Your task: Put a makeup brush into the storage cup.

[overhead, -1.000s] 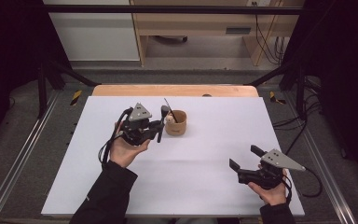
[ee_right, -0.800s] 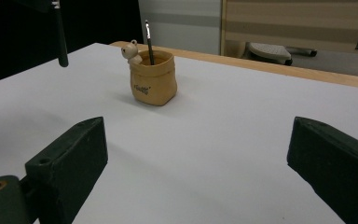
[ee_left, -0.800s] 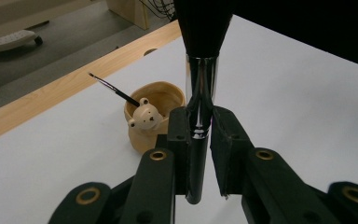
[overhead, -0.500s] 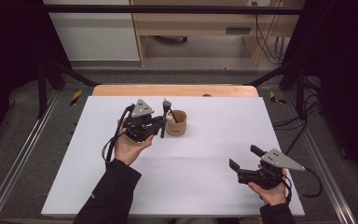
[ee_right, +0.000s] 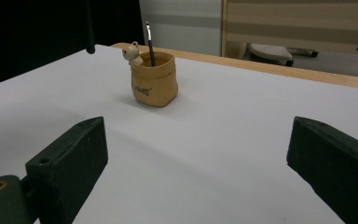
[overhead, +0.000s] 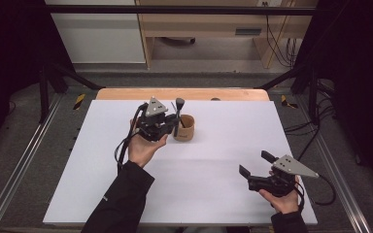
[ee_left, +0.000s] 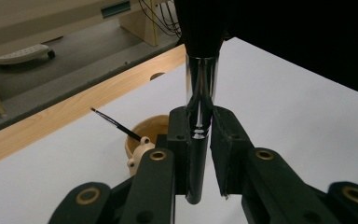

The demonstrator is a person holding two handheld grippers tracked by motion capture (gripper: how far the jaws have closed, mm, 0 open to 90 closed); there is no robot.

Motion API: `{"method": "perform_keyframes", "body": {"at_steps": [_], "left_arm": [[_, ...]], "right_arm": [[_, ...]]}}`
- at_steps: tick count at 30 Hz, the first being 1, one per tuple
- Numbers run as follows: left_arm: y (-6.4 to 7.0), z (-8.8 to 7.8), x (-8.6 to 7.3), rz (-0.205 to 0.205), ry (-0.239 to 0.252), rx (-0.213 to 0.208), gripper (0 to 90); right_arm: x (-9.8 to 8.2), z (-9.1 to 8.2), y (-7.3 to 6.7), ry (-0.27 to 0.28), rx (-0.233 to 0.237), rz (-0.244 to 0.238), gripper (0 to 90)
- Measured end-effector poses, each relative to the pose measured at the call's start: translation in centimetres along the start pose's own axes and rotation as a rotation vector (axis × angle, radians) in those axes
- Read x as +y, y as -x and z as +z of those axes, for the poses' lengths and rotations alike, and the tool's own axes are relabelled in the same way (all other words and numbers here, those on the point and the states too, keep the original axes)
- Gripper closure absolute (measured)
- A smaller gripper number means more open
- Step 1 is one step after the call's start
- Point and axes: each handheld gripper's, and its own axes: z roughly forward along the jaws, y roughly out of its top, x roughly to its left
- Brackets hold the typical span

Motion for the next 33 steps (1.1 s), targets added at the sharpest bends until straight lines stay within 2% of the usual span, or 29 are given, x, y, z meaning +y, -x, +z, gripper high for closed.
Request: {"method": "perform_keyframes", "body": {"at_steps": [19,33], "left_arm": [[-0.3,1.7,2.9,-0.006,0.038,0.022,77.7],[-1.1,3.3,3.9,-0.027,0.049,0.042,77.7]], "right_arm": [[0.0,-0.1,0.1,0.007,0.006,0.007,5.8],[0.0,-0.2,0.2,0.009,0.011,0.011,5.8]]}}
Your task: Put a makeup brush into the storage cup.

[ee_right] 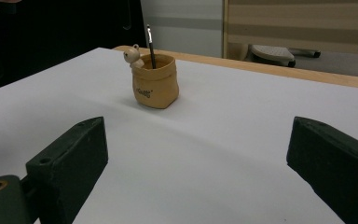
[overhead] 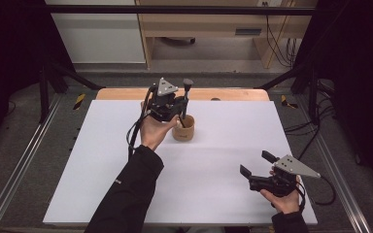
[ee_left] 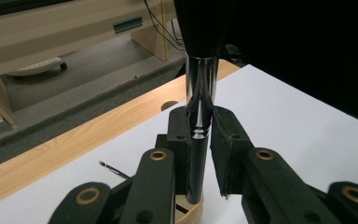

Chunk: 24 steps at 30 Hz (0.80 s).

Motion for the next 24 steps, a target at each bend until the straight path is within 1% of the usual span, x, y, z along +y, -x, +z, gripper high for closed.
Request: {"method": "perform_keyframes", "body": {"at_steps": [5,10,11,13,16,20,24], "left_arm": [[-0.2,0.9,-0.2,-0.006,-0.007,0.004,77.7],[-0.3,1.6,-0.3,-0.002,-0.011,0.01,77.7],[-0.2,1.8,-0.4,-0.009,-0.007,0.013,77.7],[-0.4,2.0,-0.5,-0.002,-0.017,0.019,77.7],[-0.6,2.5,-0.7,-0.014,-0.017,0.022,77.7],[-0.8,3.2,-0.9,-0.015,-0.022,0.028,77.7],[-1.0,3.8,-1.1,-0.015,-0.034,0.036,77.7]], "right_arm": [[0.0,-0.1,0.0,0.002,-0.001,0.002,5.8],[0.1,-0.1,-0.1,0.002,0.0,-0.001,5.8],[0.1,-0.1,-0.1,0.003,0.001,0.002,5.8],[0.0,-0.1,-0.1,0.0,0.001,0.0,5.8],[0.0,0.0,-0.1,0.001,0.003,0.001,5.8],[0.0,0.0,-0.1,0.006,0.002,0.0,5.8],[0.0,-0.1,0.0,-0.001,-0.002,0.0,5.8]]}}
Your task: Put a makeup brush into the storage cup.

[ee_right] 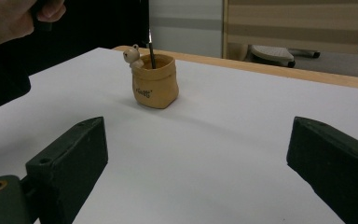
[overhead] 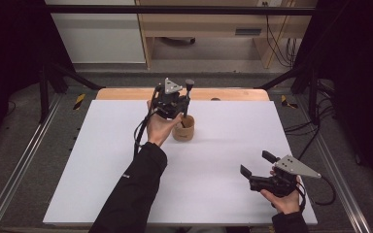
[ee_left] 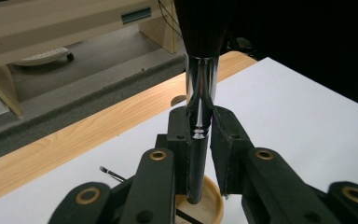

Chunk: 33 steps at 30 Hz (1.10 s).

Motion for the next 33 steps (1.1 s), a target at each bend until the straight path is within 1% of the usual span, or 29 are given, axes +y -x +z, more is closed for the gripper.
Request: {"method": "perform_keyframes", "body": {"at_steps": [2,4,5,6,8,9,10,11,12,13,15,20,26,33], "left_arm": [[-0.1,0.2,-0.2,-0.001,-0.008,-0.001,77.7],[-0.1,0.5,-0.4,-0.015,-0.001,-0.002,77.7],[-0.1,0.6,-0.5,-0.007,-0.011,-0.003,77.7],[-0.1,0.7,-0.6,-0.007,-0.009,-0.002,77.7],[-0.1,0.9,-0.8,-0.014,-0.012,-0.002,77.7],[-0.2,0.9,-0.9,-0.01,-0.017,-0.001,77.7],[-0.2,1.1,-1.0,-0.017,-0.014,-0.001,77.7],[-0.3,1.1,-1.1,-0.018,-0.019,0.001,77.7],[-0.3,1.2,-1.3,-0.019,-0.02,0.002,77.7],[-0.4,1.3,-1.4,-0.023,-0.024,0.001,77.7],[-0.4,1.5,-1.6,-0.017,-0.033,0.005,77.7],[-0.4,2.0,-2.1,-0.02,-0.036,0.004,77.7],[-0.4,2.5,-2.6,-0.016,-0.054,0.006,77.7],[-0.2,3.1,-3.3,-0.014,-0.074,0.0,77.7]], "right_arm": [[0.0,0.0,0.0,0.0,0.001,-0.005,5.8],[0.0,0.0,0.0,0.007,0.001,0.0,5.8],[0.0,0.0,0.0,0.007,0.0,-0.002,5.8],[0.0,0.0,0.0,0.007,0.0,-0.002,5.8],[0.1,0.0,-0.1,0.004,0.0,0.001,5.8],[0.1,0.0,-0.1,0.001,0.0,0.0,5.8],[0.1,0.0,-0.1,0.002,0.001,-0.002,5.8],[0.1,0.0,-0.2,0.009,0.001,0.009,5.8],[0.1,0.0,-0.1,0.002,0.0,-0.003,5.8],[0.1,0.0,-0.1,0.002,0.0,-0.003,5.8],[0.0,0.1,-0.1,0.001,0.001,-0.003,5.8],[0.0,0.0,-0.1,0.002,0.0,-0.002,5.8],[0.1,0.0,-0.1,0.001,-0.001,-0.004,5.8],[0.1,0.1,-0.2,0.0,0.0,-0.003,5.8]]}}
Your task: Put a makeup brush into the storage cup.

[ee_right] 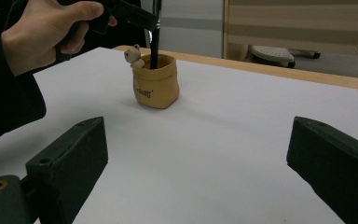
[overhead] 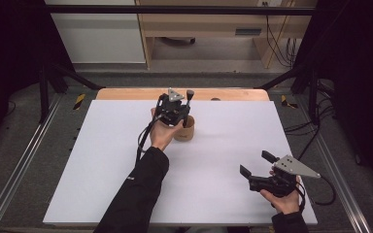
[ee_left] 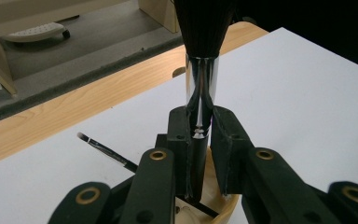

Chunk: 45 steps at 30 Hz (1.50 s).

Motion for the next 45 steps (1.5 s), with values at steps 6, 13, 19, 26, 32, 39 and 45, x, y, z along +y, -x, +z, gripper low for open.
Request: {"method": "perform_keyframes", "body": {"at_steps": [6,13,19,26,32,39,45], "left_arm": [[0.3,0.6,-0.5,-0.003,-0.013,-0.006,77.7],[0.5,0.9,-1.1,-0.002,-0.031,-0.013,77.7],[0.5,1.3,-1.7,-0.013,-0.043,-0.016,77.7],[0.6,1.6,-2.0,-0.008,-0.065,-0.023,77.5],[0.8,1.8,-2.1,0.005,-0.093,-0.036,77.1],[0.8,1.0,-1.8,-0.002,-0.064,-0.04,66.6],[0.8,-1.3,-1.2,0.002,0.0,-0.052,58.0]], "right_arm": [[0.0,0.0,0.0,0.001,0.0,-0.002,5.8],[0.0,0.1,-0.1,0.0,0.003,-0.003,5.9],[0.0,0.1,-0.1,0.002,0.002,-0.009,5.9],[0.0,0.1,-0.2,-0.001,0.005,-0.008,5.8],[0.0,0.2,-0.3,-0.001,0.005,-0.008,5.9],[0.0,0.3,-0.4,-0.003,0.006,-0.011,5.9],[0.0,0.3,-0.4,-0.004,0.005,-0.009,5.9]]}}
